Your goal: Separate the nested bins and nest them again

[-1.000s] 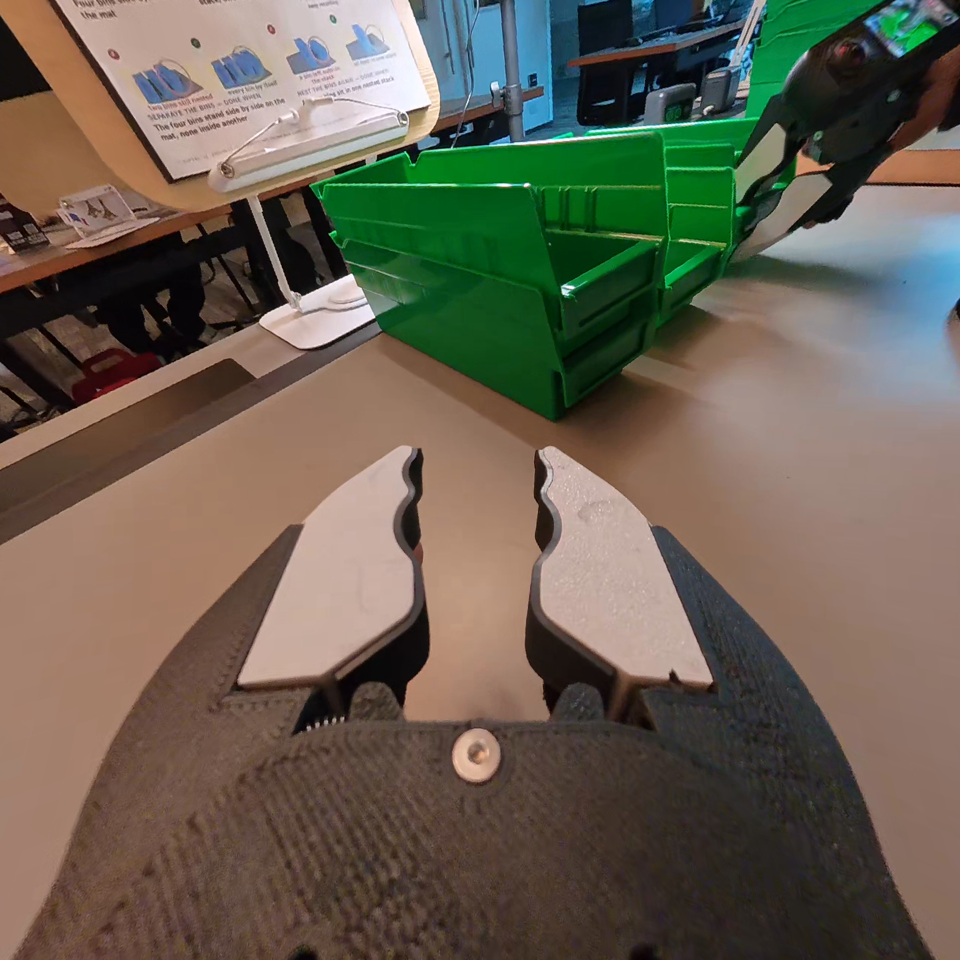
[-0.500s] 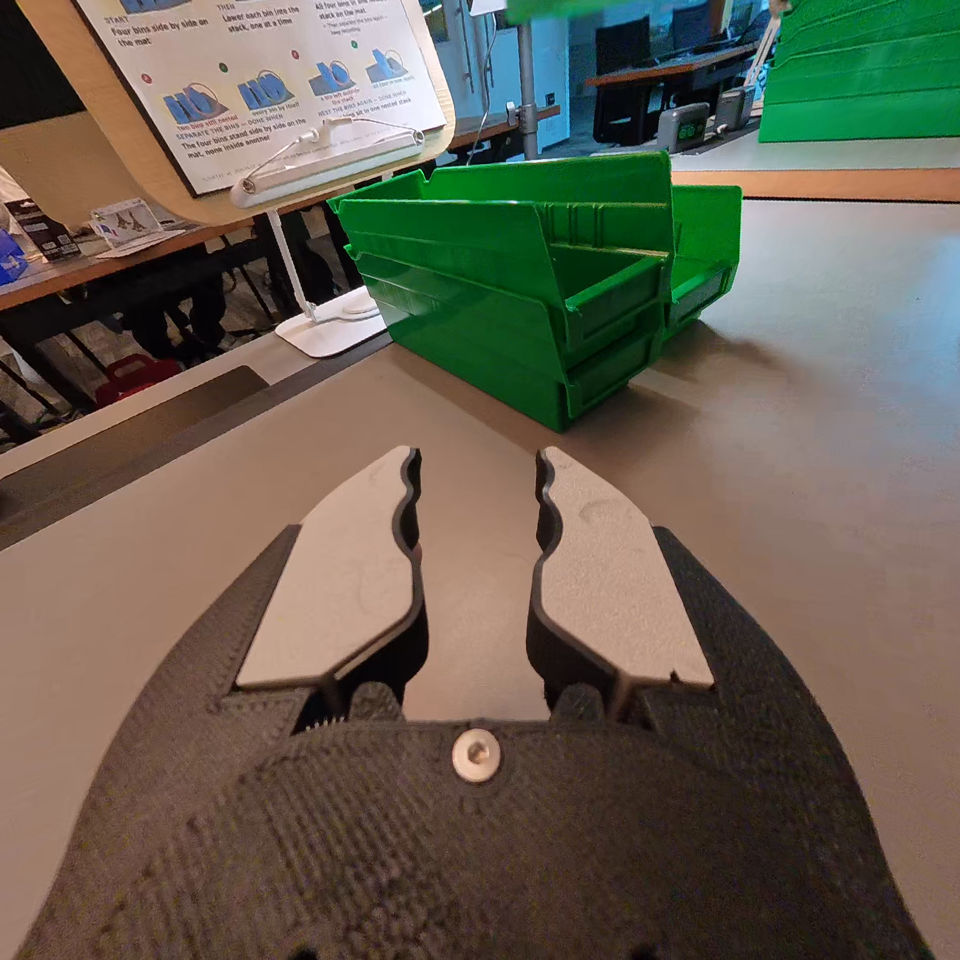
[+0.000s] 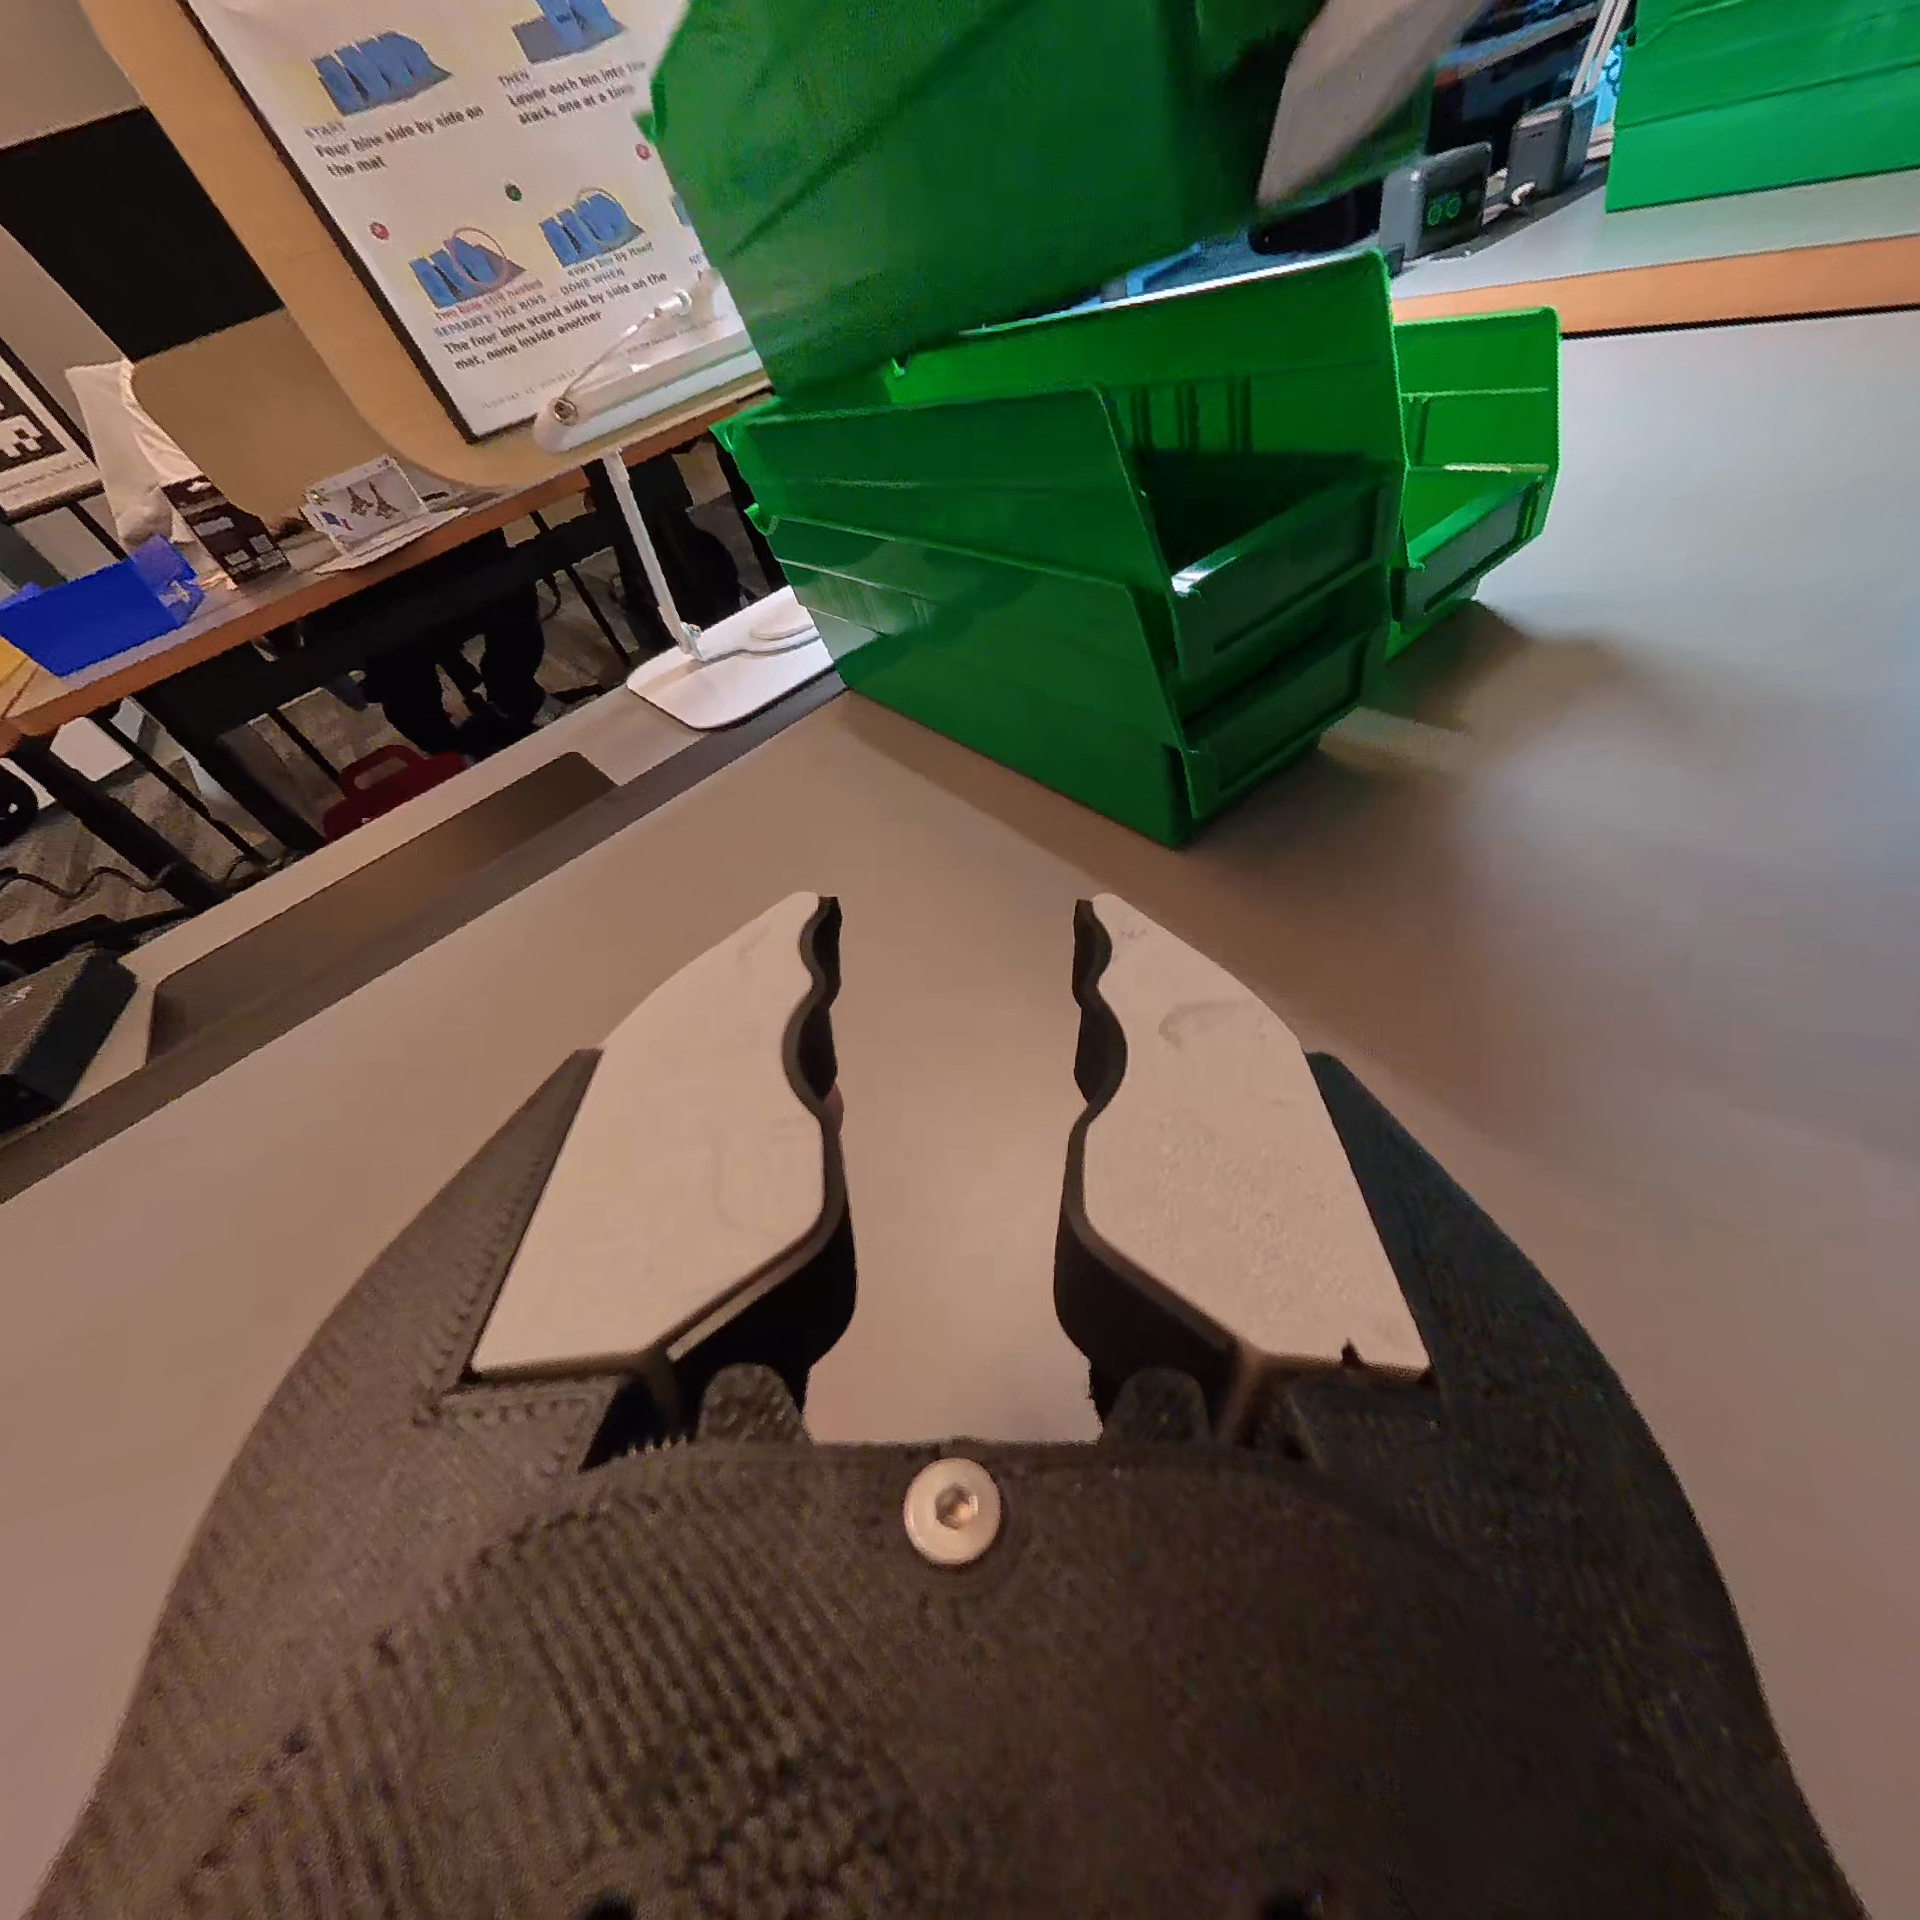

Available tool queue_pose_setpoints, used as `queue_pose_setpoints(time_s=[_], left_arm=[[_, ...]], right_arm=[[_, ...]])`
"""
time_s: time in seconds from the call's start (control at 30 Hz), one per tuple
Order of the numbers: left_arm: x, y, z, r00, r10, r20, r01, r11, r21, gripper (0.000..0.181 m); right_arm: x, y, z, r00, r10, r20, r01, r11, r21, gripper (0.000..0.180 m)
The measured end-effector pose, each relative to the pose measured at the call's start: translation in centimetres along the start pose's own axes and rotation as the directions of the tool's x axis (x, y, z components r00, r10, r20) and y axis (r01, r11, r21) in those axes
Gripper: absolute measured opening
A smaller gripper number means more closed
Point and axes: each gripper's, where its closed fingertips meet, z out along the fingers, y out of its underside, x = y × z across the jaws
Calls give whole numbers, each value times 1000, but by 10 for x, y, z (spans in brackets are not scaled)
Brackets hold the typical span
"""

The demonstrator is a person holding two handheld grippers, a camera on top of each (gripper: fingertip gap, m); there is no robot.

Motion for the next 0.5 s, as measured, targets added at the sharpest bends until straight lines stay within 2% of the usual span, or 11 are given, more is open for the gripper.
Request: queue_pose_setpoints(time_s=[0.27, 0.5], left_arm=[[-1, -12, -6, 998, -57, -1, 57, 997, 57, 43], [0, -12, -6, 999, -51, 1, 51, 997, 58, 44]], right_arm=[[-8, 1, 22, 996, -69, -58, 69, 998, -10, 28], [-21, -1, 36, 996, -73, -49, 74, 997, 2, 28]])
